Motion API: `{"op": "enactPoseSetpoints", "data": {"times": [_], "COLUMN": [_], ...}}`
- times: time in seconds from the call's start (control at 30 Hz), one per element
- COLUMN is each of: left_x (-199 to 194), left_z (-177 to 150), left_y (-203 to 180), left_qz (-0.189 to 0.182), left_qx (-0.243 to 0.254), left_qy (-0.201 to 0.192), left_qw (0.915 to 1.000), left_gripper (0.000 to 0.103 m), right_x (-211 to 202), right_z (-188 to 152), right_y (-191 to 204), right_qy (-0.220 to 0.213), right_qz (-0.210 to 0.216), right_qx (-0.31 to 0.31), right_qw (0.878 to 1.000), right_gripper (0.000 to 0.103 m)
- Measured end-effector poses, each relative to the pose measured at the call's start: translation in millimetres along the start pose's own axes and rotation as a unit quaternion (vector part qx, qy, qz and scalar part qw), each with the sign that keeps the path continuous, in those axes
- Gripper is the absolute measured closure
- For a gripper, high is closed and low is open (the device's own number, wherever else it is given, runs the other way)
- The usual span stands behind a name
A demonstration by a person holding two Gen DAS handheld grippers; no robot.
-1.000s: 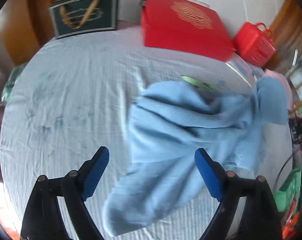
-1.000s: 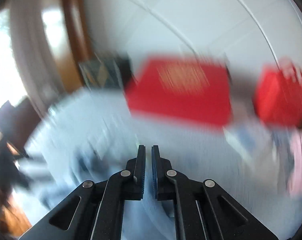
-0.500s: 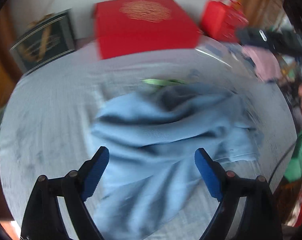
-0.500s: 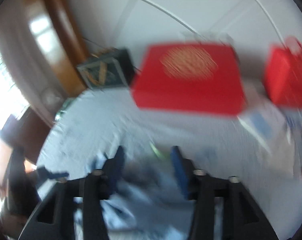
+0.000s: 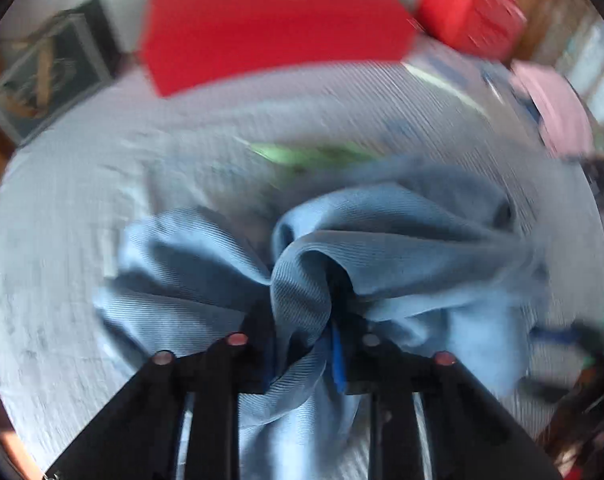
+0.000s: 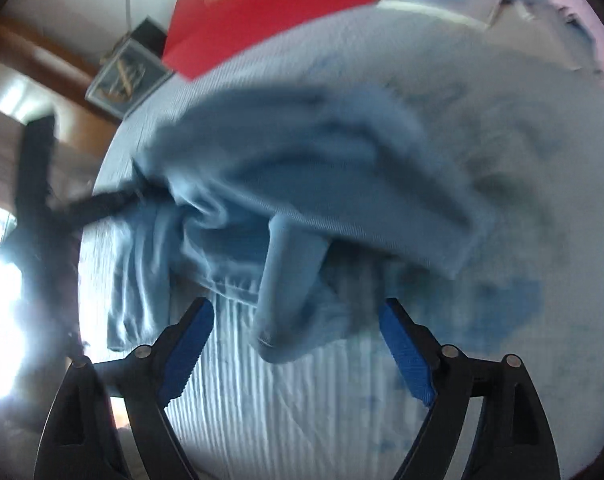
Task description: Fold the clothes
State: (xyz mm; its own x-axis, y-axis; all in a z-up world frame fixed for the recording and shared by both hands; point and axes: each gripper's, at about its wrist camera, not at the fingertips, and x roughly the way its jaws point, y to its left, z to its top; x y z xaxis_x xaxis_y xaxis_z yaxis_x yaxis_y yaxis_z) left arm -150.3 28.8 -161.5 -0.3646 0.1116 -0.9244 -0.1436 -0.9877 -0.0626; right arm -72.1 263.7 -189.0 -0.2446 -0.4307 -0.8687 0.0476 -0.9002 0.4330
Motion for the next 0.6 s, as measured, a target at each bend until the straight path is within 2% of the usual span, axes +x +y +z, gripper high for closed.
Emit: {"op": "enactPoseSetpoints", "data": {"times": [0.03, 0.07, 0.1, 0.13, 0.17, 0.23, 0.33, 0.37, 0.4, 0.43, 0.5, 0.53, 0.6], "left_x": [-9, -16, -24, -36, -48, -70, -100, -110, -111, -112, -110, -108, -107], "left_z": [4, 7, 9, 10, 11, 6, -10, -16, -20, -28, -36, -43, -61], "left_y": [12, 24, 37, 57, 77, 118, 181, 202, 218, 236, 258, 275, 294], "left_qz": [0.010, 0.022, 0.034, 0.046, 0.058, 0.048, 0.105, 0.124, 0.130, 0.153, 0.187, 0.221, 0.207], "left_qx": [-0.018, -0.033, -0.049, -0.076, -0.103, -0.155, -0.218, -0.238, -0.249, -0.262, -0.266, -0.279, -0.303], "left_qy": [-0.014, -0.027, -0.039, -0.054, -0.069, -0.087, -0.106, -0.112, -0.103, -0.098, -0.084, -0.075, -0.064], "left_qw": [0.9997, 0.9988, 0.9975, 0.9946, 0.9906, 0.9828, 0.9646, 0.9568, 0.9542, 0.9479, 0.9417, 0.9315, 0.9281], "left_gripper": [0.086, 0.086, 0.087, 0.091, 0.091, 0.091, 0.091, 0.091, 0.091, 0.091, 0.091, 0.091, 0.091], "right_x": [11, 18, 24, 28, 23, -2, -58, -72, -86, -100, -108, -107, -104], "right_z": [0, 2, 9, 18, 30, 49, 71, 79, 86, 93, 107, 113, 125], "right_y": [5, 10, 16, 19, 22, 37, 70, 73, 77, 80, 80, 78, 75], "right_qy": [0.000, -0.011, -0.028, -0.032, -0.046, -0.092, -0.186, -0.200, -0.214, -0.227, -0.233, -0.230, -0.223], "right_qz": [-0.007, -0.022, -0.052, -0.073, -0.069, -0.078, -0.116, -0.116, -0.116, -0.116, -0.121, -0.119, -0.115], "right_qx": [-0.006, -0.020, -0.040, -0.044, -0.041, -0.059, -0.117, -0.121, -0.125, -0.128, -0.129, -0.126, -0.119], "right_qw": [1.000, 0.999, 0.997, 0.996, 0.996, 0.991, 0.969, 0.965, 0.962, 0.958, 0.956, 0.958, 0.961], "right_gripper": [0.018, 0.023, 0.063, 0.098, 0.098, 0.099, 0.099, 0.099, 0.099, 0.099, 0.099, 0.099, 0.099]}}
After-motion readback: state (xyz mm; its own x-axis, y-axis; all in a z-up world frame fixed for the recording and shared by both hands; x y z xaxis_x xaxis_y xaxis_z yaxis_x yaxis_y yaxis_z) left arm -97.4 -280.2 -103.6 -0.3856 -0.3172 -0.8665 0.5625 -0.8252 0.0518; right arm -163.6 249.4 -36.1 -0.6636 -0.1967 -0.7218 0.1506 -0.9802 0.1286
